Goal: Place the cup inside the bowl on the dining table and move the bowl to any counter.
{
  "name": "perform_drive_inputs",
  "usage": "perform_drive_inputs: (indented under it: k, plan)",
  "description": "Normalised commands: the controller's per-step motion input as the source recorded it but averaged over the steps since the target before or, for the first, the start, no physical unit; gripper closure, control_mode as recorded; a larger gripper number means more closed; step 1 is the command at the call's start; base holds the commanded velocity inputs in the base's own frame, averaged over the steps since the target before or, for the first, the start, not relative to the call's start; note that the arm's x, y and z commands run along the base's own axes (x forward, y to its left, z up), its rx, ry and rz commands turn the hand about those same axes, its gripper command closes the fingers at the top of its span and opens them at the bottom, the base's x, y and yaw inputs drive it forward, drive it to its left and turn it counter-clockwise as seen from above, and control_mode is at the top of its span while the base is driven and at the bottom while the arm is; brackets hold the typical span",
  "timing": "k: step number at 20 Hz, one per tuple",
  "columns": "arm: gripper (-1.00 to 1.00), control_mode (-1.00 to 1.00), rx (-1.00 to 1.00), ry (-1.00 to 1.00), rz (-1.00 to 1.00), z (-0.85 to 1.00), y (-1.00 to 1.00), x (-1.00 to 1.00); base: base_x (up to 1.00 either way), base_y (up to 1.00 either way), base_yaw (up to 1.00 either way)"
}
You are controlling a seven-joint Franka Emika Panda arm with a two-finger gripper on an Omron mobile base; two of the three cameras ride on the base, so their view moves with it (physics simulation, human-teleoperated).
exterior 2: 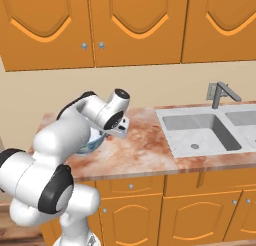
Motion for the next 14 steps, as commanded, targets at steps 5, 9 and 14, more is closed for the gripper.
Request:
perform_drive_inputs:
  k: [5, 9, 14]
  plan:
    - [1.0, -1.0, 0.0, -0.01, 0.0, -0.25, 0.0, 0.0, 0.0, 0.0, 0.0]
    - [1.0, -1.0, 0.0, -0.07, 0.0, -0.14, 0.0, 0.0, 0.0, 0.0, 0.0]
    - [1.0, -1.0, 0.0, -0.06, 0.0, -0.1, 0.0, 0.0, 0.0, 0.0, 0.0]
